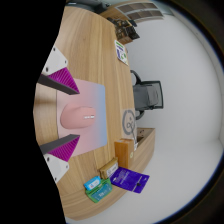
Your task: Arrange mouse
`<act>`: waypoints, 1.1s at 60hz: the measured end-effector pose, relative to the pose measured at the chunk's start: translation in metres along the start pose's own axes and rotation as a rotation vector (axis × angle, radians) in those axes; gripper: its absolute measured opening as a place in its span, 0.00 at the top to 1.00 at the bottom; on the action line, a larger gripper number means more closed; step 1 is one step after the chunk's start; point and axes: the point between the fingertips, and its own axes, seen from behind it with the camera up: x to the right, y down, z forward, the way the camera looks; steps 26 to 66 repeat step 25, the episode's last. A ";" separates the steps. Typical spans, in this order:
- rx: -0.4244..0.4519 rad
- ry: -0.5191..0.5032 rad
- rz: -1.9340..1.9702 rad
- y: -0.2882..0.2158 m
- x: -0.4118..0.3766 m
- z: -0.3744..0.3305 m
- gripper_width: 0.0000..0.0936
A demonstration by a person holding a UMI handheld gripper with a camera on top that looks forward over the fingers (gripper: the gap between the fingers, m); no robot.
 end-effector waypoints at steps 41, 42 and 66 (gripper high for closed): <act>0.017 0.067 0.148 0.077 -0.039 -0.188 0.11; 0.017 0.067 0.148 0.077 -0.039 -0.188 0.11; 0.017 0.067 0.148 0.077 -0.039 -0.188 0.11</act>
